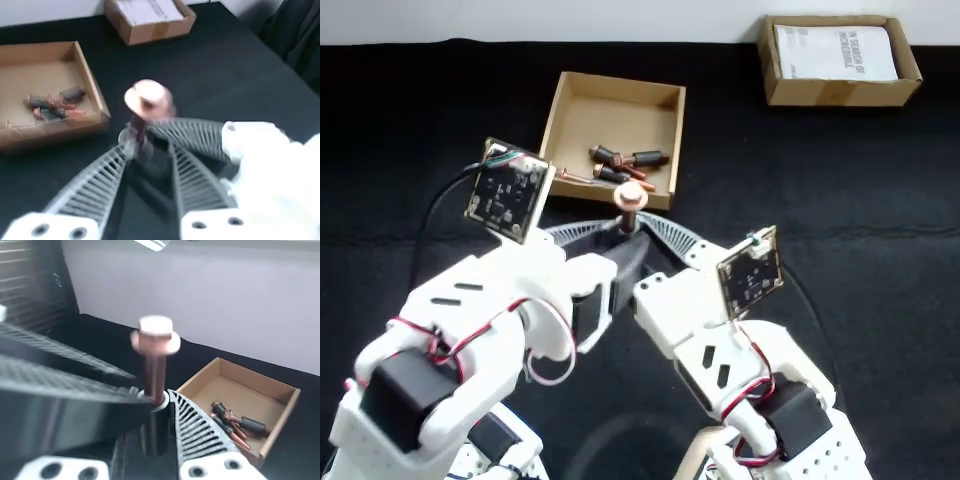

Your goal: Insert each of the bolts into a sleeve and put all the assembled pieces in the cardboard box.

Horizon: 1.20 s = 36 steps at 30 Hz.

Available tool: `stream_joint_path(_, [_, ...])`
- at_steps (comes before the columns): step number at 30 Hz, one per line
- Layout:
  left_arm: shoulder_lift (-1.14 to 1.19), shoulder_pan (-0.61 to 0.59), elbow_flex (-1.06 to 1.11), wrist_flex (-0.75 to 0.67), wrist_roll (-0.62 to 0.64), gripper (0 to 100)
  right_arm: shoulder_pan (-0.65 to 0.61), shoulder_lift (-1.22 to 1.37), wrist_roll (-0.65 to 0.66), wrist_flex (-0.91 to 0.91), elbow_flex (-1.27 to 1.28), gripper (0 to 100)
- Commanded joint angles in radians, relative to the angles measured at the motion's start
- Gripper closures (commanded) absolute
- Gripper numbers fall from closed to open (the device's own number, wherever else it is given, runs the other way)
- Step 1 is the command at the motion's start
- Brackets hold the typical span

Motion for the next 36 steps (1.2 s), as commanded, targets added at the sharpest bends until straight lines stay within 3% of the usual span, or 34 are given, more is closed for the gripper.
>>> stream_joint_path(1, [-0.005, 0.016, -0.016, 0.04, 0.003, 75, 0.008, -0.01, 0.011, -0.001, -0.013, 99.1])
stream_joint_path(10, [-0.005, -0.058, -0.199, 0.227, -0.003, 74, 0.028, 0.068, 0.011, -0.001, -0.025, 99.1])
stream_joint_path(17, [-0.022, -0.061, -0.426, 0.439, 0.003, 75, 0.071, 0.371, 0.011, -0.001, -0.154, 99.1])
stream_joint_path(22, [-0.147, -0.183, -0.43, 0.456, -0.011, 87, 0.07, 0.575, 0.017, 0.004, -0.331, 99.1])
stream_joint_path(26, [-0.263, -0.349, -0.335, 0.453, -0.186, 100, 0.068, 0.73, 0.19, 0.03, -0.487, 99.1])
stream_joint_path(29, [-0.351, -0.498, -0.183, 0.437, -0.275, 98, 0.068, 0.855, 0.295, 0.108, -0.618, 99.1])
stream_joint_path(32, [-0.435, -0.636, 0.031, 0.322, -0.292, 99, 0.068, 0.975, 0.397, 0.197, -0.754, 99.1])
stream_joint_path(36, [-0.558, -0.785, 0.409, 0.054, -0.292, 99, 0.071, 1.132, 0.588, 0.228, -0.928, 99.1])
